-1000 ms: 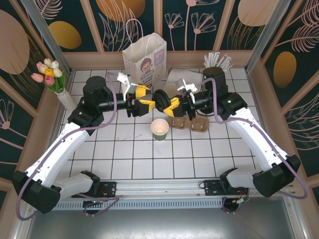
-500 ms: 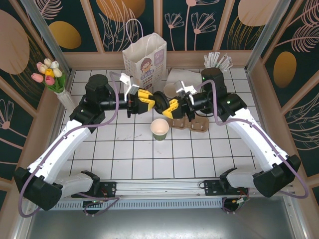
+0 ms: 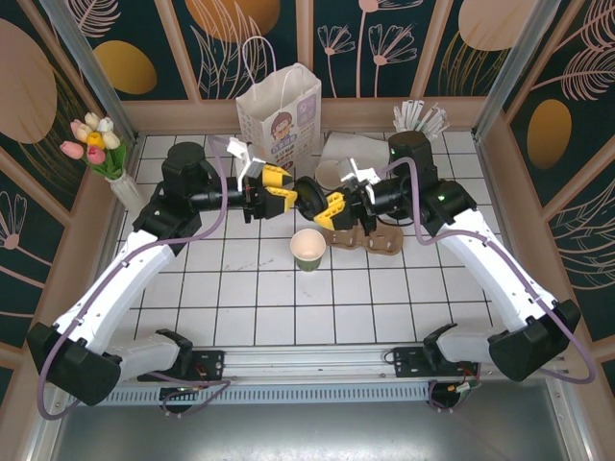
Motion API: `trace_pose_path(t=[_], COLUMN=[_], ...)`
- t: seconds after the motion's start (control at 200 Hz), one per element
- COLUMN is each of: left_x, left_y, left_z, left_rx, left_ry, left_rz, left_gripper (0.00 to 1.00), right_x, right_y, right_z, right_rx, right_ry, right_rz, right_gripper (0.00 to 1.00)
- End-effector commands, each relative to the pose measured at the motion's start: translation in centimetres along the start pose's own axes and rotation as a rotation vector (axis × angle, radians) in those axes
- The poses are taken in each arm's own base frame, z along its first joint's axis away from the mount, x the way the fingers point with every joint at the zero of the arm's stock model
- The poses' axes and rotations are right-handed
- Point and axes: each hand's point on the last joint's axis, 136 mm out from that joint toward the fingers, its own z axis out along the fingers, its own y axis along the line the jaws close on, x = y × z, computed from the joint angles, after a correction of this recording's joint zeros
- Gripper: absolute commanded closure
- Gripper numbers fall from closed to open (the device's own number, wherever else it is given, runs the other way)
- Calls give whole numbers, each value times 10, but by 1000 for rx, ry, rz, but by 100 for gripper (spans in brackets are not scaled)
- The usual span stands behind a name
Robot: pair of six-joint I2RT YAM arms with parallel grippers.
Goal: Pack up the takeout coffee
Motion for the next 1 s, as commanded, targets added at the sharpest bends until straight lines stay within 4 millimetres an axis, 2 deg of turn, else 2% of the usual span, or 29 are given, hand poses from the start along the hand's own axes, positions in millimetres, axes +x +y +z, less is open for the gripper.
trace_pose_path(t=[0.0, 0.15, 0.215, 0.38, 0.651, 0.831, 0.891, 0.961, 0.996], left_x=[-6, 1, 1, 0, -7, -1, -1, -2, -3], left_y=[5, -15, -19, -12, -8, -9, -11, -13, -13], left_z=[0, 1, 0, 2, 3, 5, 6, 6, 5], left_rx=[-12, 129, 146, 112, 92, 125, 145, 154, 150], left_ry=[-20, 7, 11, 6, -18, -4, -4, -9, -12], left_rz=[9, 3, 14, 15, 39, 23, 18, 19, 21], left_gripper=[50, 37, 36, 47, 55, 61, 66, 78, 81], right_x=[-18, -18, -18, -20, -16, -18, -17, -15, -15], right_y=[19, 16, 14, 17, 16, 18, 17, 15, 15], right_z=[-3, -2, -1, 4, 10, 12, 14, 15, 16], right_rx=[-44, -42, -44, -86, -106, -120, -122, -121, -121], right_ry=[-34, -40, -41, -46, -37, -46, -44, -42, -42], right_rz=[-93, -96, -95, -97, -84, -99, -95, -92, -93], right_gripper=[100, 100, 100, 100, 100, 100, 100, 100, 100])
